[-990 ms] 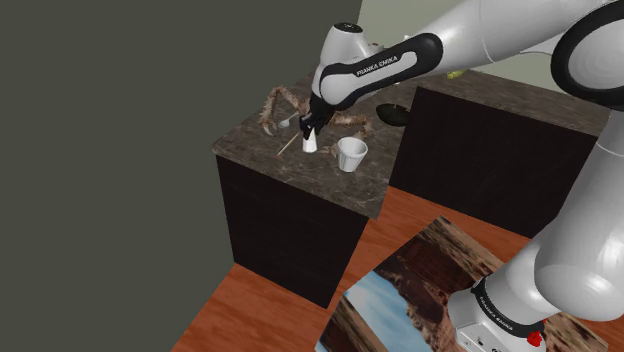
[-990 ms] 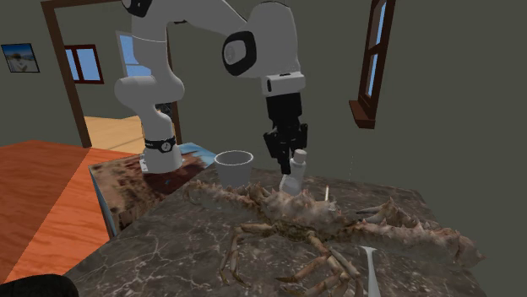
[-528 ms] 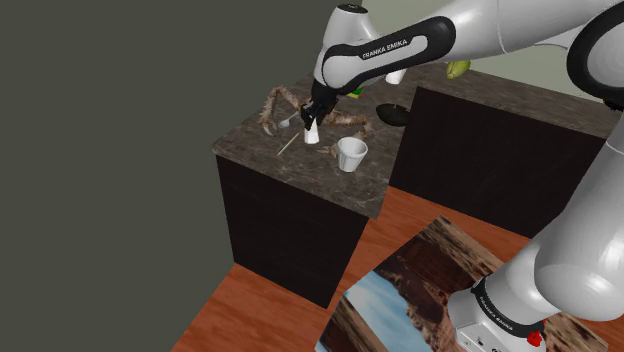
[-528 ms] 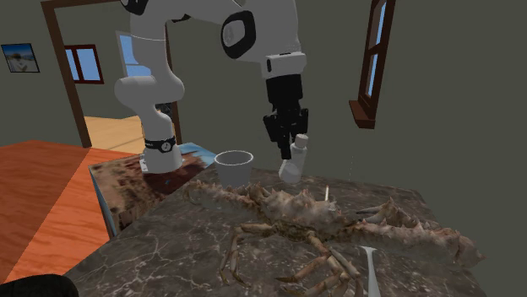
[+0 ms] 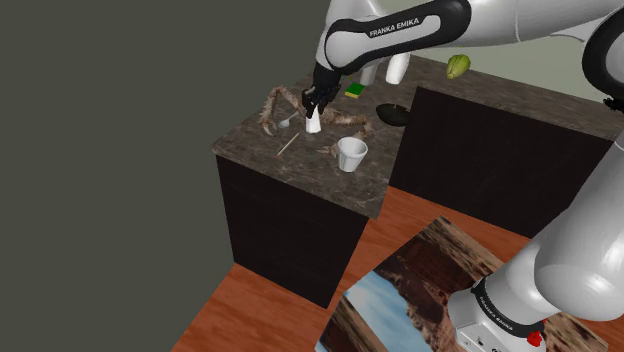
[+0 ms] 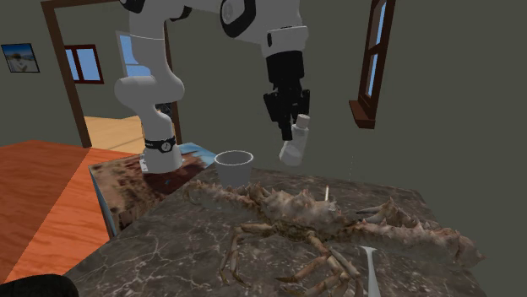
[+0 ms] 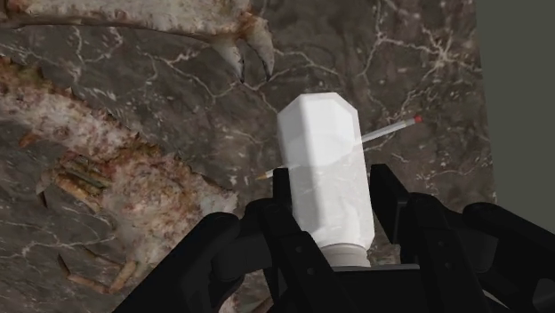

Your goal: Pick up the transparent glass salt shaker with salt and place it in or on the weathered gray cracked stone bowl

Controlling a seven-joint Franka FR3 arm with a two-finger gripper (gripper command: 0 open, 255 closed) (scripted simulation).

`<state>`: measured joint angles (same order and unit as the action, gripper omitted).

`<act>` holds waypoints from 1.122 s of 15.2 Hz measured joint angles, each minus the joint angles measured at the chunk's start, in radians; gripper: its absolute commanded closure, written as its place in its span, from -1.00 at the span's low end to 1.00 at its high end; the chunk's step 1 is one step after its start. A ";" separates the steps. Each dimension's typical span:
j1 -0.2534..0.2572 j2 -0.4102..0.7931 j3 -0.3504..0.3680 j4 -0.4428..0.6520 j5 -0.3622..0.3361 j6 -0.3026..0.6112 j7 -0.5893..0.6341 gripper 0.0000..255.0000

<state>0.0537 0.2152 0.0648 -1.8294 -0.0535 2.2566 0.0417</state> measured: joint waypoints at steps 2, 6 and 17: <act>0.000 -0.005 0.000 0.020 0.002 -0.025 -0.002 1.00; -0.018 -0.022 -0.008 0.023 0.012 -0.044 -0.033 1.00; -0.170 -0.015 -0.087 0.044 0.092 -0.059 -0.300 1.00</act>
<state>-0.1162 0.1997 -0.0227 -1.7858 0.0380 2.1980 -0.2584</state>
